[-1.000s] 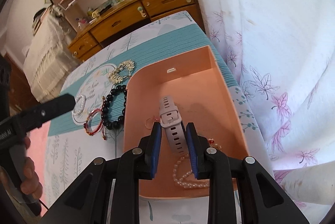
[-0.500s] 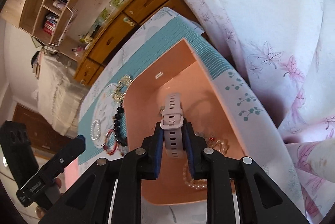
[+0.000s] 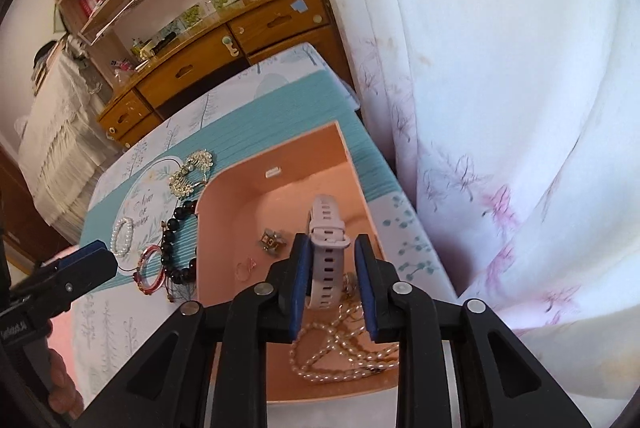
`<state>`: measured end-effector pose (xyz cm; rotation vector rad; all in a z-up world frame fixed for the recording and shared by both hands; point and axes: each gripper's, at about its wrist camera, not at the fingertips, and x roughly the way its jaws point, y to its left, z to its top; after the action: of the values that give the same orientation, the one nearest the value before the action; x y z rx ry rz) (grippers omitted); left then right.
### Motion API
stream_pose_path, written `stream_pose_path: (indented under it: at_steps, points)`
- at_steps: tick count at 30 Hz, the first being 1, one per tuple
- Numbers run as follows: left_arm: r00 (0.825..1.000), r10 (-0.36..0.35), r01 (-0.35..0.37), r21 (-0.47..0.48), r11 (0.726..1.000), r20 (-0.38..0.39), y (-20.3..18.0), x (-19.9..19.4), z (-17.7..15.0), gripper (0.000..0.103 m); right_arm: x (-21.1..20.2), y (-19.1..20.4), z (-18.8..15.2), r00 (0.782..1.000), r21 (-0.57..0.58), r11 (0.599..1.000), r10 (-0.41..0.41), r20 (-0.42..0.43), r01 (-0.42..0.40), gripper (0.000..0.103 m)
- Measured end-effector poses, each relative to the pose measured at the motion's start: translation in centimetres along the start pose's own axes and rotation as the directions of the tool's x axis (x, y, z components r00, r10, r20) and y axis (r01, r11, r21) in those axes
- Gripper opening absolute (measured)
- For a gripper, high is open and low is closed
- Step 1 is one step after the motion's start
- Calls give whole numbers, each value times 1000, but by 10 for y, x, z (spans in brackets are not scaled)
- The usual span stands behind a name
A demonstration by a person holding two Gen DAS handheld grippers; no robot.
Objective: Organize jewelry
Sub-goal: 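Withdraw both open grippers from the tray back over the cloth, then grasp the pearl bracelet with the left gripper while the right gripper grasps the gold leaf brooch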
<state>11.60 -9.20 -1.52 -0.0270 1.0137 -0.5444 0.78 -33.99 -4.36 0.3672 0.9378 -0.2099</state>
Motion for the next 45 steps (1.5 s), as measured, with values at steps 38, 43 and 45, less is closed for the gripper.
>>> stream_pose_path:
  at_steps: [38, 43, 45]
  points:
    - [956, 271, -290, -239, 927, -110, 181, -40, -27, 77, -1, 164, 34, 983, -454, 875, 118, -141, -170, 40]
    - [941, 307, -333, -231, 914, -141, 203, -28, -1, 70, 37, 185, 68, 966, -444, 871, 114, -232, -210, 40]
    - [935, 316, -347, -226, 910, -164, 210, -19, 9, 64, 54, 193, 80, 959, -433, 875, 110, -261, -218, 40]
